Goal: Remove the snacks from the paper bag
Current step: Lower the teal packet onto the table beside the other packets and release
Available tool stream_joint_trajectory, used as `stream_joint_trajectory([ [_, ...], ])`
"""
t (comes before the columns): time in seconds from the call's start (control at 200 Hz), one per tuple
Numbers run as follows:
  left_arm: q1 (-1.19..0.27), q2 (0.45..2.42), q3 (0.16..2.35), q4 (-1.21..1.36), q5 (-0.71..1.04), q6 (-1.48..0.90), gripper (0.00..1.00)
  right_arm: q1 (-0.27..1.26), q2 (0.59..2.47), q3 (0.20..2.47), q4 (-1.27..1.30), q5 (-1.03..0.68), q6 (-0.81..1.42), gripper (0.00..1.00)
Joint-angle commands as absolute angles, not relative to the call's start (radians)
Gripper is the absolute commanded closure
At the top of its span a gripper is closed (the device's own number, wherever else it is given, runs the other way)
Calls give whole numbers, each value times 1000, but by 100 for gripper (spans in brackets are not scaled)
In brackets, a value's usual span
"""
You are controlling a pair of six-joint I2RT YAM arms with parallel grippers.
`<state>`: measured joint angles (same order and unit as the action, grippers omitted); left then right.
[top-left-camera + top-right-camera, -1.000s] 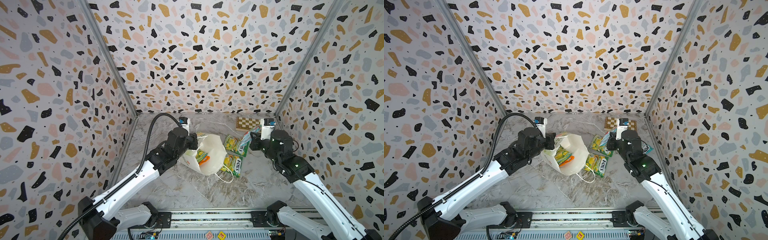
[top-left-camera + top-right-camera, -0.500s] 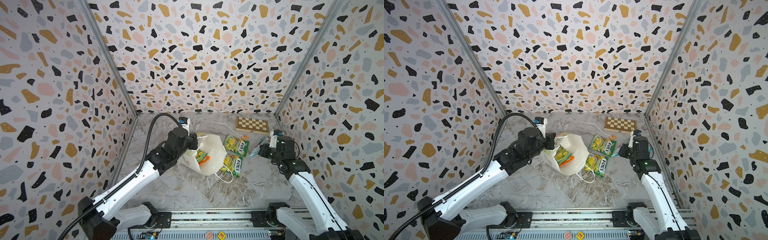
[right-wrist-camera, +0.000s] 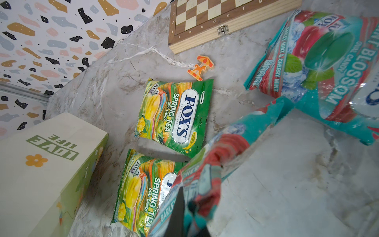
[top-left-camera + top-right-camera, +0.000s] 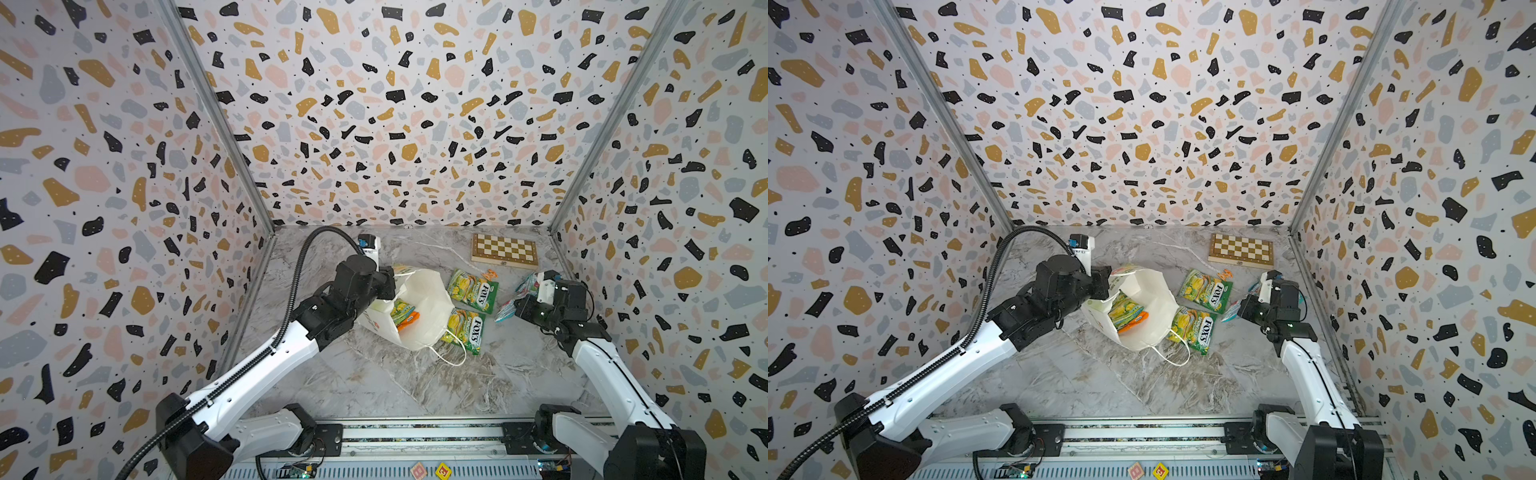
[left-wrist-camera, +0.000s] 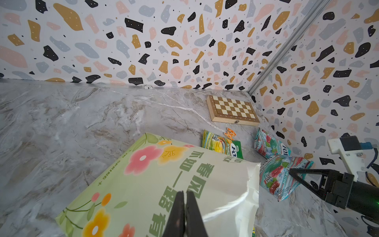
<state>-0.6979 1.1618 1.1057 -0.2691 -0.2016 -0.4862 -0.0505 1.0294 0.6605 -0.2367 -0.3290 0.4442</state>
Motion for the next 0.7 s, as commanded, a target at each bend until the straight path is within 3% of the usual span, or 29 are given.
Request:
stream_joint_trajectory([
  [0.0, -701, 1152, 1109, -251, -218, -477, 100, -55, 1016, 652, -199, -335, 439, 100],
  [0.185, -701, 1152, 1106, -252, -216, -477, 100, -55, 1009, 635, -211, -317, 437, 98],
  [0.451, -701, 1148, 1108, -254, -219, -476, 100, -54, 979, 652, -266, -234, 437, 57],
  [0.696, -701, 1148, 1107, -253, -217, -476, 100, -54, 924, 676, -329, -95, 450, 46],
])
